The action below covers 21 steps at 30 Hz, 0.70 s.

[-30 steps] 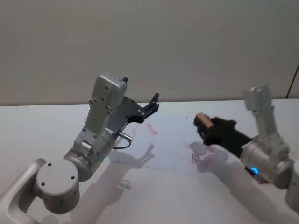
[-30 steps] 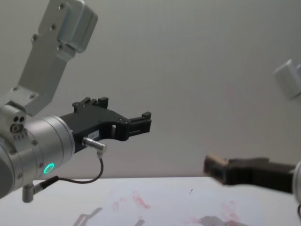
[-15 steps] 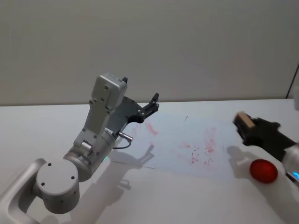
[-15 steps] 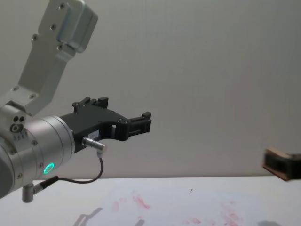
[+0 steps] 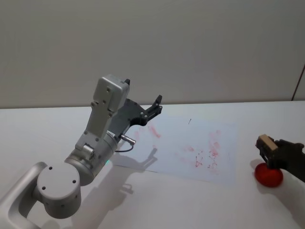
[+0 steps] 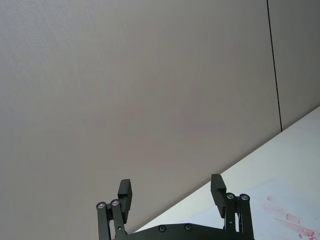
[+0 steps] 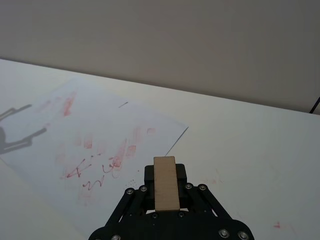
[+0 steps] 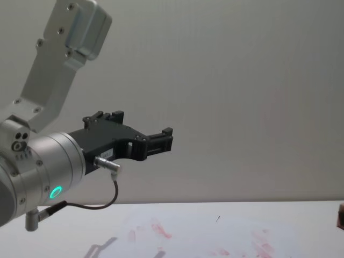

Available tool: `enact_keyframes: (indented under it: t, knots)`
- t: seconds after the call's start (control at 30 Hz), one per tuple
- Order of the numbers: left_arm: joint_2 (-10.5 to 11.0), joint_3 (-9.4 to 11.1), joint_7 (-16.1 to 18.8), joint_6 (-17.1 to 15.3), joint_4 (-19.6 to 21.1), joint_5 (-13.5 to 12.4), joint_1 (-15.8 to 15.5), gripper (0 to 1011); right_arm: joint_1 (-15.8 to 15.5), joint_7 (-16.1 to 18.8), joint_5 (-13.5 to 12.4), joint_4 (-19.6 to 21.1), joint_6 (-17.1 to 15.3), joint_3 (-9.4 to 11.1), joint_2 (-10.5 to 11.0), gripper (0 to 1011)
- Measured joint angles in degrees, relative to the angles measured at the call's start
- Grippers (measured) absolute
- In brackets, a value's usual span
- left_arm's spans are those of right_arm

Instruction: Use the one hand to pick up the stamp and affix it onto the A4 paper.

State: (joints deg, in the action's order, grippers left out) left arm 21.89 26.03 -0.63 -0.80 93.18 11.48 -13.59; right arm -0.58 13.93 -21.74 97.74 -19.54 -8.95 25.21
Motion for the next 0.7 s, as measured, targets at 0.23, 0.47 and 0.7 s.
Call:
enact_keyframes:
  t: [0.23, 0.47, 0.7]
  knots:
    - [0.00, 0.00, 0.00, 0.00, 0.00, 0.00, 0.00, 1001, -0.72, 0.68, 1.32, -0.03, -0.82, 0.06, 0.93, 219]
    - [0.00, 0.00, 0.00, 0.00, 0.00, 0.00, 0.00, 1001, -1.73, 0.69, 2.40, -0.18, -1.53, 0.29, 1.92, 219]
    - [0.00, 0.00, 0.00, 0.00, 0.00, 0.00, 0.00, 1001, -2.27, 0.60, 3.15, -0.36, -2.02, 0.39, 2.41, 219]
